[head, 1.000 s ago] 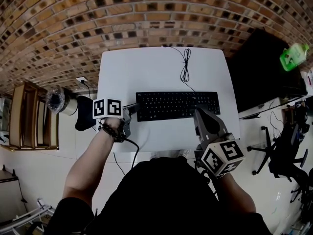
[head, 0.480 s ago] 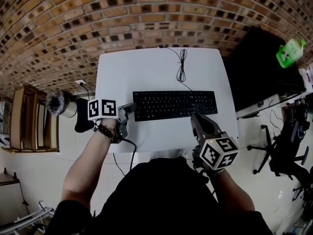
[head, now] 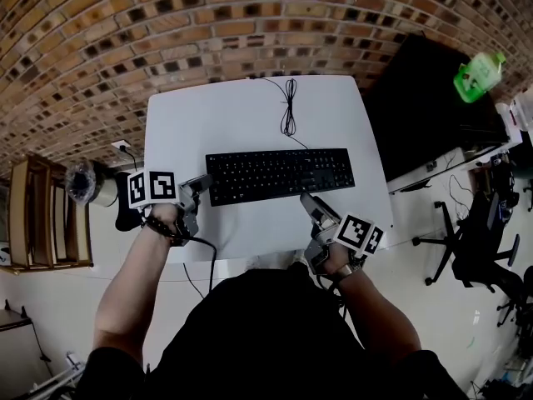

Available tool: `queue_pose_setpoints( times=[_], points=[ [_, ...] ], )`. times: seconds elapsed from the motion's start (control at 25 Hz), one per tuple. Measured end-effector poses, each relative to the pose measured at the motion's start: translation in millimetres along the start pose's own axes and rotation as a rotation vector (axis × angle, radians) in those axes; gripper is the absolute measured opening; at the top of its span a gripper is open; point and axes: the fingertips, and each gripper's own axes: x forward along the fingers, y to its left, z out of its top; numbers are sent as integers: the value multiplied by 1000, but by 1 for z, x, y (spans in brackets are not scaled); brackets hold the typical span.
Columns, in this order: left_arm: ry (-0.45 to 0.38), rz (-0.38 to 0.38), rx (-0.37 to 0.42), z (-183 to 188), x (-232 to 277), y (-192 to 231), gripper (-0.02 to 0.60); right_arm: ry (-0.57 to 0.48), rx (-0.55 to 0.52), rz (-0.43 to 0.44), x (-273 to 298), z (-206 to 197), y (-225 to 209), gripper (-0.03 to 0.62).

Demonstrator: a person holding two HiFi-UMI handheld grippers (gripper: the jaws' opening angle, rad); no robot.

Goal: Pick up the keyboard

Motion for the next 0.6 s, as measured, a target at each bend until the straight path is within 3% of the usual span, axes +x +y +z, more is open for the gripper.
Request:
queue_pose_setpoints(
  times=[0.16, 0.24, 0.6],
  points=[
    [-2, -2, 8, 1, 0, -3, 67, -38, 184, 30, 13, -5, -36, 315],
    [1, -3, 6, 0, 0, -4, 67, -58, 249, 45, 18, -5, -47, 318],
    [3, -9, -1, -2, 0, -11, 66, -107, 368, 106, 49, 0, -71, 318]
  ],
)
